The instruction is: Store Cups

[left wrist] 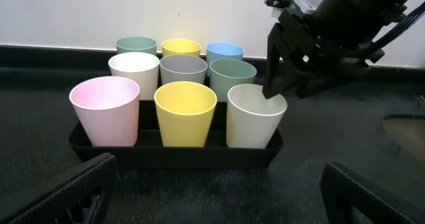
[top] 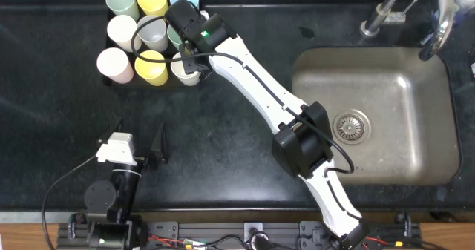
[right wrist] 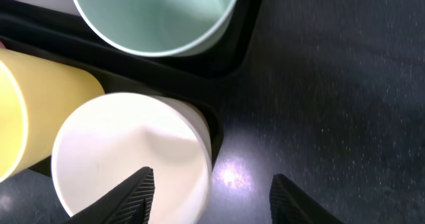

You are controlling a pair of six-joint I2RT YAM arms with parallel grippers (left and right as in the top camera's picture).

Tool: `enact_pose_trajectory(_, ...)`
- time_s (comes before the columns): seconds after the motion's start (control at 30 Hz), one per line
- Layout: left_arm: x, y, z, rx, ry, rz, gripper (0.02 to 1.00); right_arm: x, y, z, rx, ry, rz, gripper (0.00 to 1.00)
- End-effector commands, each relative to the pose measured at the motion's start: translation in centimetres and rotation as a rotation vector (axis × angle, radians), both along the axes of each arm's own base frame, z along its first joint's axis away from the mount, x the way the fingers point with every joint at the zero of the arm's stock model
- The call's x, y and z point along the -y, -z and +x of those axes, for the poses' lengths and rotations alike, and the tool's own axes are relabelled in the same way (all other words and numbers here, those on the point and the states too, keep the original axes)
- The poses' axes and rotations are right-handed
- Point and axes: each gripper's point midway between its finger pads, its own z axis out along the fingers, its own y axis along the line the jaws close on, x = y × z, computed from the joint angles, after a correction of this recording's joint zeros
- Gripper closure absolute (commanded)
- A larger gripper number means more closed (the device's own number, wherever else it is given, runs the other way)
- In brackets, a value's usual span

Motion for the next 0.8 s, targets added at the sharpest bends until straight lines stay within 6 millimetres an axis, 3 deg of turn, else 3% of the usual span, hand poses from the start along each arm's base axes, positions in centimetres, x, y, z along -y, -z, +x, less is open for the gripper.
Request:
enact_pose_trajectory(0.03, -0.1, 0.0, 0.0, 0.005, -0.003, 0.014, 0.018, 0.0, -1.4, -0.2, 0.007, 0.002, 0.007, 0.393)
enact_pose_trajectory(0.23, -0.1, 0.0, 0.0, 0.005, -0.003, 0.014, 0.018, 1.6, -5.7, -1.2, 0.042, 0.011, 0.005, 0.334)
enact_pose_trajectory(0.6, -0.1, 0.0, 0.0, 0.006, -0.003, 0.014, 0.018, 7.2, -14.1, -5.3, 0.110, 0.095, -0.035, 0.275)
enact_pose_trajectory(0.8, -0.1, 0.0, 0.0, 0.005, -0.003, 0.014, 0.018, 12.3, -16.3, -6.4, 0.174, 0.223, -0.087, 0.222)
